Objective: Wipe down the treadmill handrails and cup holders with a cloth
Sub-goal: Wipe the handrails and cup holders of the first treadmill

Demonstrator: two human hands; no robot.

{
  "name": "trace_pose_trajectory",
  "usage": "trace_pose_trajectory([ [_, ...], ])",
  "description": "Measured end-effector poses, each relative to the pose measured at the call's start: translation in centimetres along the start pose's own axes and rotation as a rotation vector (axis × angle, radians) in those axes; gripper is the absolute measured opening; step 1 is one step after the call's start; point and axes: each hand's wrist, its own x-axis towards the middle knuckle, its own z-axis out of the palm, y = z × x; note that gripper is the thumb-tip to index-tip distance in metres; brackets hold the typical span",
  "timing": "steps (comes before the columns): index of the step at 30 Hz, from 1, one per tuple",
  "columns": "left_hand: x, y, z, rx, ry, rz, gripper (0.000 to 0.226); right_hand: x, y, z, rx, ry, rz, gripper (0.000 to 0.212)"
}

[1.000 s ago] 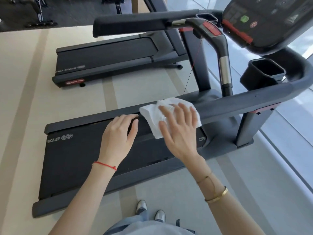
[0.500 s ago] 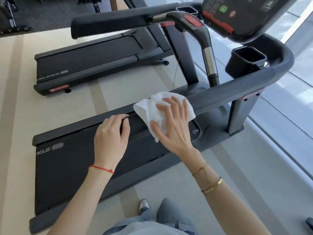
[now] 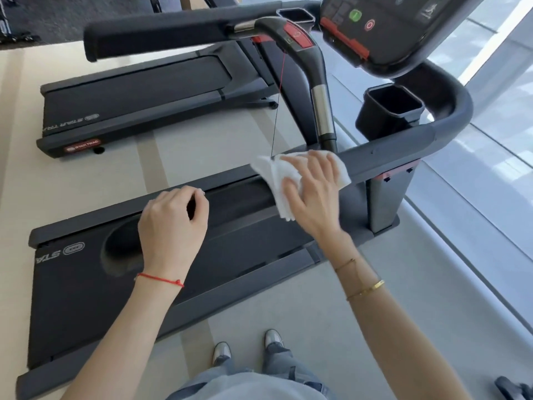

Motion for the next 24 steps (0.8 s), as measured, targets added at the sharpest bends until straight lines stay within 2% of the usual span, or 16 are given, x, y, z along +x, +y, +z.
trace_pose_trajectory([
  [3,0.1,1.8,1.2,-0.004,0.018,-0.016,0.022,-1.1,-1.0,1.0,0.081,-0.021,-0.128,0.039],
  [6,0.1,1.9,1.9,-0.014,0.045,-0.038,0.023,-0.1,2.2,0.0,0.044,-0.046,-0.264,0.038],
  [10,-0.3,1.6,1.9,-0.004,0.068,-0.007,0.022,2.0,8.7,-2.5,0.039,0.074,-0.093,0.029],
  [12,-0.5,1.0,1.8,0.037,0.078,0.002,0.023,2.3,9.5,-2.6,0.041,0.103,-0.01,0.026],
  [15,-1.0,-0.8,0.9,0.113,0.135,-0.024,0.025,1.9,7.5,-1.7,0.064,0.08,-0.03,0.022],
  [20,-1.9,-3.2,-0.4,0.198,0.2,-0.018,0.024,-0.5,-1.1,1.5,0.007,-0.027,-0.244,0.039],
  [24,-2.4,-5.4,-1.8,0.142,0.189,-0.085,0.026,0.5,-5.3,1.8,-0.02,-0.033,-0.296,0.039],
])
